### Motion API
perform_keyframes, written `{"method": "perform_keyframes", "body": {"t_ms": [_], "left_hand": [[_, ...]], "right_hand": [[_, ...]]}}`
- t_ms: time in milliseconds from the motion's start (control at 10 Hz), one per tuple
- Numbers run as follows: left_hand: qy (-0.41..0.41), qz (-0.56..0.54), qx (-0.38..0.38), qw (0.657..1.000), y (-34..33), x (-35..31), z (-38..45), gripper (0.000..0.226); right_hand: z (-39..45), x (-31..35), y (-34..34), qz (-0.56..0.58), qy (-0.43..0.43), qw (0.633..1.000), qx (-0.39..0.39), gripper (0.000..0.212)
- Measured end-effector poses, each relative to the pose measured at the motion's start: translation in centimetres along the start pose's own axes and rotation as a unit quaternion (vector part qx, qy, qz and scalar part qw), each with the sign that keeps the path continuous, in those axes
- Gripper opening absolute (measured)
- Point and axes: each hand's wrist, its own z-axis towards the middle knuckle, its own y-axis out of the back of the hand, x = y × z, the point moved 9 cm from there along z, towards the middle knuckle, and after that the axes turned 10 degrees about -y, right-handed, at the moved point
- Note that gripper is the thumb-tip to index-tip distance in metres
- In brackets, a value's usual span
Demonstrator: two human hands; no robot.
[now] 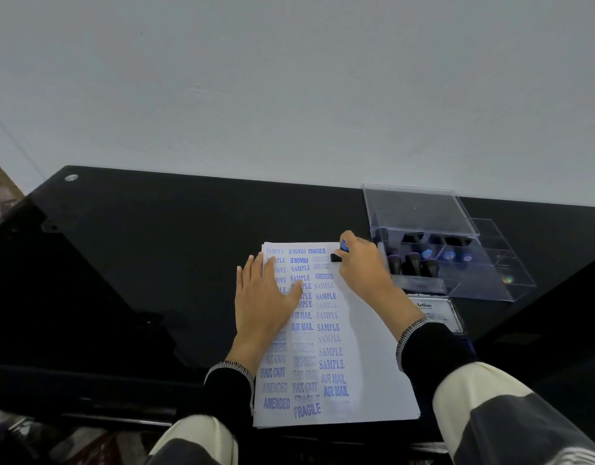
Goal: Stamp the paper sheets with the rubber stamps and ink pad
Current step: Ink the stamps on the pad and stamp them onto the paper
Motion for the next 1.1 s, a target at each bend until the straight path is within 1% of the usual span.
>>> {"method": "perform_keyframes", "body": {"t_ms": [100,200,400,500,600,800,900,1100], "left_hand": [[0.001,0.000,-0.001,1.000,0.0,0.0,0.0,0.078],[0.000,-0.001,0.000,1.000,-0.1,0.1,0.0,0.078],[-0.001,-0.004,-0.005,1.000,-0.1,0.1,0.1,0.077],[-0.002,0.000,-0.006,1.000,-0.1,0.1,0.0,0.077],[0.000,0.002,-0.003,1.000,-0.2,0.2,0.1,0.077],[0.001,0.001,0.000,1.000,-0.2,0.1,0.1,0.077],[0.004,0.002,0.003,1.000,-0.2,0.1,0.2,0.078],[0.005,0.002,0.001,1.000,-0.2,0.2,0.1,0.078]], "right_hand": [[0.1,0.0,0.0,0.005,0.006,1.000,0.003,0.017],[0.7,0.2,0.1,-0.006,0.011,1.000,0.010,0.010],[2.2,0.2,0.0,-0.025,-0.012,0.998,0.060,0.019],[2.5,0.5,0.2,-0.025,-0.005,0.997,0.066,0.019],[2.1,0.5,0.2,-0.018,-0.002,0.998,0.055,0.014],[0.4,0.1,-0.1,-0.006,0.006,1.000,-0.001,0.012],[0.3,0.2,-0.3,-0.009,0.001,1.000,-0.002,0.019],[1.6,0.3,-0.1,-0.021,0.009,0.999,0.023,0.011]]}}
